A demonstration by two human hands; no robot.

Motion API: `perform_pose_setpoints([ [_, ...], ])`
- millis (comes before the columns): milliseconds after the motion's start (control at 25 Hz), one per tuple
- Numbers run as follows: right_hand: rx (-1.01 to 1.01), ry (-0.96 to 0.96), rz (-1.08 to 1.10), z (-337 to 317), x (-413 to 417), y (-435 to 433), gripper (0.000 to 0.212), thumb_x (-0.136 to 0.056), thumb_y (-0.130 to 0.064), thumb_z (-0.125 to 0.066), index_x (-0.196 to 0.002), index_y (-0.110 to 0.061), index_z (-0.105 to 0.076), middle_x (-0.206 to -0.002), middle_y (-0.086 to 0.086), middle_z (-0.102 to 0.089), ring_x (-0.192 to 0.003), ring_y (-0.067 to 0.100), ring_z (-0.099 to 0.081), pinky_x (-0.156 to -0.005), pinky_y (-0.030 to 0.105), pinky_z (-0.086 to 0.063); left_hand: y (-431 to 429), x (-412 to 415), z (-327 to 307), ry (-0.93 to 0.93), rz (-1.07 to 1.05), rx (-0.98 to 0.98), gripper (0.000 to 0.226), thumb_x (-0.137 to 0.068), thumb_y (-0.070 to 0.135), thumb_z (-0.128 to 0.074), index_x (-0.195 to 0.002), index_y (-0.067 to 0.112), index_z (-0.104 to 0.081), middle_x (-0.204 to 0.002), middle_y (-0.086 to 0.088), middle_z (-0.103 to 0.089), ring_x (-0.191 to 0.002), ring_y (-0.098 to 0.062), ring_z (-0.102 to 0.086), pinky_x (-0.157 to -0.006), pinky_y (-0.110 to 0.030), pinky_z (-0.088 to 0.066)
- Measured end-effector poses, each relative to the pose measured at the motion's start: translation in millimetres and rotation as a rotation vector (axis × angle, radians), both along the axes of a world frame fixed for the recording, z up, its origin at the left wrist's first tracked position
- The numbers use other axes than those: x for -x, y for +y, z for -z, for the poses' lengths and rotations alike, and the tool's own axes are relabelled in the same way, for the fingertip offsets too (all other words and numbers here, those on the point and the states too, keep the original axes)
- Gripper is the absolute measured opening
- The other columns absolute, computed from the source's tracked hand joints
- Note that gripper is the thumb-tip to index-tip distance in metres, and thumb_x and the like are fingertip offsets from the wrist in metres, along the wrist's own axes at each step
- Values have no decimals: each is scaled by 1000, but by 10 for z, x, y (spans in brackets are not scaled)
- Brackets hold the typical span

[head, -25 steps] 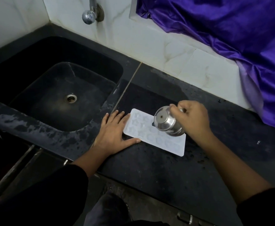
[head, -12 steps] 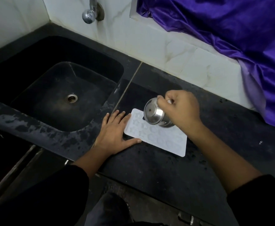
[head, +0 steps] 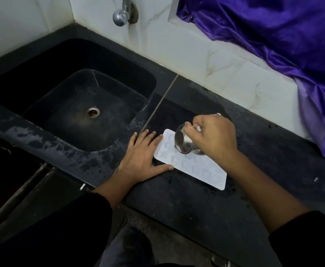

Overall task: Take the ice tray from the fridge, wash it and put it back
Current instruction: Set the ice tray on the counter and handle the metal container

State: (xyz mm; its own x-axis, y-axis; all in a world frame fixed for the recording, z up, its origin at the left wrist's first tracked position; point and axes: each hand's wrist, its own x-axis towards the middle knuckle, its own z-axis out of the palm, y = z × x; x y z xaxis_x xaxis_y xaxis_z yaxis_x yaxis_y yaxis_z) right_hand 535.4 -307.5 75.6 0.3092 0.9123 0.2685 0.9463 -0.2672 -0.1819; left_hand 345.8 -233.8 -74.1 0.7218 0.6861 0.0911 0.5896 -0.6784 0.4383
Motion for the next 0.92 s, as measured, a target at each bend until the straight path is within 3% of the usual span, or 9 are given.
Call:
perform_pose_setpoints([
  [200,-268,603,151,-21,-480,-274,52,-93,-26,-70,-55,-8,-40,-52,5,-37,-49,15,-34,-53,33,-31,0,-9,-39,27,5,1,114,-78,99,-40,-165,25,-32,-170,-2,-34,-162,-23,-17,-132,-52,-2],
  [280,-414,901,293,-39,-600,-352,48,-95,-22,-71,-59,-4,-46,-57,11,-41,-51,19,-36,-53,28,-34,2,-12,-44,33,1,6,113,-78,99,-41,-164,26,-32,-170,-1,-34,-162,-22,-17,-132,-52,-3],
  [360,-494,1077,446,-50,-711,-393,39,-97,-26,-70,-65,-11,-55,-56,5,-46,-48,12,-39,-47,23,-35,3,-18,-39,38,-1,1,112,-79,99,-41,-164,26,-32,-170,0,-35,-162,-21,-18,-132,-52,-4],
  [480,-525,1225,539,35,-848,-376,30,-100,-32,-67,-73,-20,-61,-55,-4,-47,-47,9,-40,-43,23,-32,5,-25,-17,26,1,-13,110,-79,98,-43,-162,27,-34,-168,0,-38,-161,-21,-21,-132,-54,-8],
  [560,-526,1283,553,167,-897,-307,30,-102,-33,-65,-76,-17,-63,-57,-3,-53,-49,11,-46,-45,24,-39,9,-24,-7,5,2,-13,109,-79,97,-45,-161,26,-36,-167,-1,-39,-160,-22,-22,-131,-55,-9],
  [720,-501,1353,557,465,-933,-93,37,-105,-32,-62,-73,-11,-63,-67,2,-65,-59,15,-63,-62,31,-61,19,-12,19,-26,1,-24,108,-79,96,-47,-160,25,-38,-166,-1,-41,-160,-22,-24,-131,-54,-10],
  [800,-499,1380,568,583,-947,43,35,-105,-29,-63,-76,-9,-66,-76,6,-69,-70,19,-68,-73,34,-64,26,-13,32,-21,-1,-30,107,-80,95,-49,-160,25,-38,-166,-1,-41,-160,-21,-23,-131,-54,-10],
  [920,-513,1393,596,696,-979,247,29,-106,-23,-61,-82,-8,-69,-85,10,-71,-79,22,-71,-77,32,-64,29,-17,41,-14,-5,-36,108,-80,94,-51,-161,25,-38,-166,-1,-41,-160,-21,-24,-131,-54,-11],
])
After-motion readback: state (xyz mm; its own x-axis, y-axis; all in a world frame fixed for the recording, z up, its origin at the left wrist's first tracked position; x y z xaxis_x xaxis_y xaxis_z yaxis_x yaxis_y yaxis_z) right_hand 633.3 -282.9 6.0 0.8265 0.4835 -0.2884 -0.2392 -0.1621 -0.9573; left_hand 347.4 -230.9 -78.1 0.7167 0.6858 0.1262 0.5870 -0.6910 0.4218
